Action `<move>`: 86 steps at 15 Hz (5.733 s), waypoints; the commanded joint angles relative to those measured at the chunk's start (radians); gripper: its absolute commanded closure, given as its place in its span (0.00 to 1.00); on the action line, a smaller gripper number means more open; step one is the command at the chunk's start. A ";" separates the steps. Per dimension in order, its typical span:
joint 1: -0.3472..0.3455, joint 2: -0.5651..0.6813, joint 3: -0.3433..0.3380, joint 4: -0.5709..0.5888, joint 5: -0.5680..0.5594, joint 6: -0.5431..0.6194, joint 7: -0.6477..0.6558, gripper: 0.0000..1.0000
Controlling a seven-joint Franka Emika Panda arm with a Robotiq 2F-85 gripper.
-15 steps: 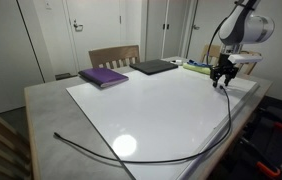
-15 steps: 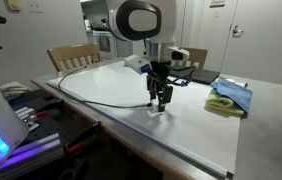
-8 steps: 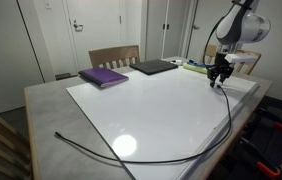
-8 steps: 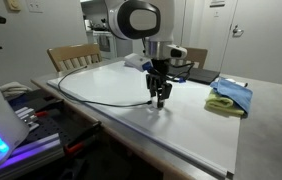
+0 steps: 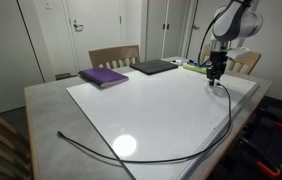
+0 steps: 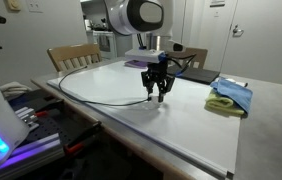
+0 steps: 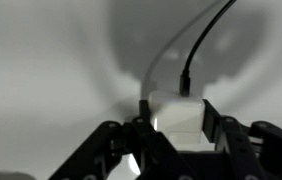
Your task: Form a circle with the charger on the table.
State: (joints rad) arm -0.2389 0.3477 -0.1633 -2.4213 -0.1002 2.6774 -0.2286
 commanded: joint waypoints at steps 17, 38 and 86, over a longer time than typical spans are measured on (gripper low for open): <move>0.019 -0.014 0.167 0.083 -0.090 -0.028 -0.436 0.74; 0.152 -0.004 0.275 -0.025 -0.196 -0.001 -0.830 0.74; 0.364 -0.069 0.309 0.007 -0.177 -0.040 -1.067 0.00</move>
State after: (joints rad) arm 0.0868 0.2847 0.1673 -2.4471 -0.2780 2.7131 -1.4437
